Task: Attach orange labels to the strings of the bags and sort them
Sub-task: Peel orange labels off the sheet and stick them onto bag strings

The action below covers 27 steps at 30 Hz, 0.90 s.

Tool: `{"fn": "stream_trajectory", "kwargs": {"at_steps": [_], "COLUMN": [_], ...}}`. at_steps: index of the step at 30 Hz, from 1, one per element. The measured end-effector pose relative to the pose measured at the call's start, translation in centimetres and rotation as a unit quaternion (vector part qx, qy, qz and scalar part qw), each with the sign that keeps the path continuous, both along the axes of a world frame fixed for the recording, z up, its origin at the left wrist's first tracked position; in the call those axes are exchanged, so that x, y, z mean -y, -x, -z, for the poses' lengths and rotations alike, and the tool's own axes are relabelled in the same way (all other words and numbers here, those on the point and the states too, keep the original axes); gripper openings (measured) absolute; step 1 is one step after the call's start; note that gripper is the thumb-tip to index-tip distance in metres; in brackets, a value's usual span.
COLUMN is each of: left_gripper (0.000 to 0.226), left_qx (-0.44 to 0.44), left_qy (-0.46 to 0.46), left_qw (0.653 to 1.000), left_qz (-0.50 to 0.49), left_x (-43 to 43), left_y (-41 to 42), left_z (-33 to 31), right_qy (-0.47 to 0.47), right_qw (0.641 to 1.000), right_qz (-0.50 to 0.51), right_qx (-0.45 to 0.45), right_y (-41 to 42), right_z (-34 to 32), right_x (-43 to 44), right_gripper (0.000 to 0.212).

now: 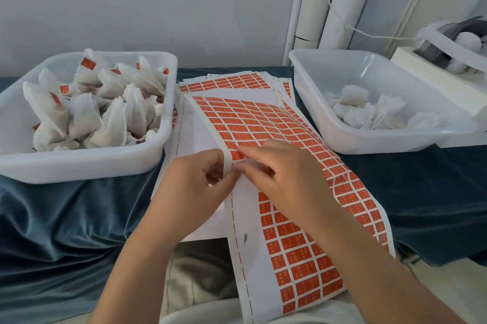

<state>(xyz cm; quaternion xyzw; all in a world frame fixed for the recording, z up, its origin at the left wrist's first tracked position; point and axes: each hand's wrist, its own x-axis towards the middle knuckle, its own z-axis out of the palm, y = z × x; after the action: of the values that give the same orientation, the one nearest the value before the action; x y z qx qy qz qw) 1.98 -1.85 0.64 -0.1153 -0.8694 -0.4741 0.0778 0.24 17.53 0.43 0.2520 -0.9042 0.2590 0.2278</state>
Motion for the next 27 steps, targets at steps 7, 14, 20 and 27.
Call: {"fn": "stream_trajectory", "kwargs": {"at_steps": [7, 14, 20, 27], "left_gripper": [0.015, 0.036, 0.02, 0.01], "left_qx": [-0.036, -0.048, 0.016, 0.106], "left_qy": [0.07, 0.12, 0.05, -0.008], "left_qw": [0.997, 0.992, 0.998, 0.993], "left_qz": [0.003, 0.011, 0.02, -0.058], "left_x": [0.5, 0.3, 0.3, 1.0], "left_y": [-1.0, -1.4, -1.3, 0.1], "left_z": [-0.9, -1.2, -1.0, 0.0], "right_qy": [-0.078, -0.055, 0.087, 0.412], "right_qw": [0.98, 0.985, 0.996, 0.855], "right_qz": [-0.066, -0.069, -0.018, 0.132], "right_qx": [-0.17, -0.145, -0.006, 0.286], "right_y": [-0.6, -0.6, -0.7, -0.5], "right_z": [-0.2, -0.3, -0.6, -2.9], "right_x": [-0.7, -0.4, -0.1, -0.9], "right_gripper": [0.028, 0.023, 0.022, 0.016]}}
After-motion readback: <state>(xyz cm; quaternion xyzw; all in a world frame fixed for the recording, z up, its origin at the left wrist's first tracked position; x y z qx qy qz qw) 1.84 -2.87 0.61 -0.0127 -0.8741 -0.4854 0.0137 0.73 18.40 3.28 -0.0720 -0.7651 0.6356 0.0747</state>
